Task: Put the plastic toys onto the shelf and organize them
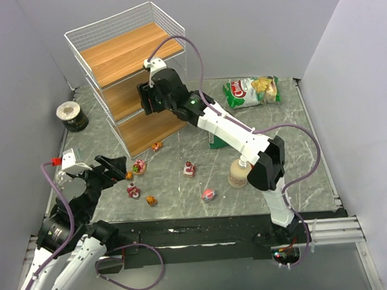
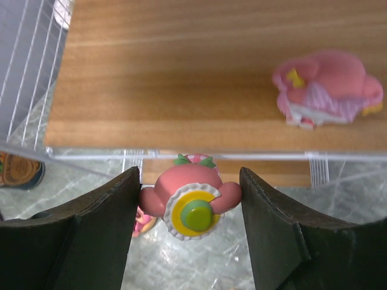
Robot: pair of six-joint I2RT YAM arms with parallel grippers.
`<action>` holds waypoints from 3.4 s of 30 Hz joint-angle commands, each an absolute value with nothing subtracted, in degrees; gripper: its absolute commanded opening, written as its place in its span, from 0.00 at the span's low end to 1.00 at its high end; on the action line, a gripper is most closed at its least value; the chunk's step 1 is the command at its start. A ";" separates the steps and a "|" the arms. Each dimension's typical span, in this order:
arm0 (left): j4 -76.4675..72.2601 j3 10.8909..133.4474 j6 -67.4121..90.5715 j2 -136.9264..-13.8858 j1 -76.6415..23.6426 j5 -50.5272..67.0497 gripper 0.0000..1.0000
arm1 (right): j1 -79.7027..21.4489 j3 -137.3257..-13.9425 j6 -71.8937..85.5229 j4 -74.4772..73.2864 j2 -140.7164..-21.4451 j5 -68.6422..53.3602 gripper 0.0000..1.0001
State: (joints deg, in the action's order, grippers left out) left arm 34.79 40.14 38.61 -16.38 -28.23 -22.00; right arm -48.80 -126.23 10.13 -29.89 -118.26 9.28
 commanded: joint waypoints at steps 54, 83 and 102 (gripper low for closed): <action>33.93 40.43 38.94 -15.91 -28.39 -23.91 0.96 | -48.08 -135.26 6.06 -21.80 -126.91 12.39 0.36; 34.01 40.43 38.94 -15.82 -28.39 -24.08 0.96 | -48.25 -132.10 6.33 -17.05 -128.67 13.45 0.54; 34.10 40.43 39.02 -15.73 -28.39 -24.08 0.96 | -47.99 -131.49 6.68 -17.40 -127.54 14.06 0.35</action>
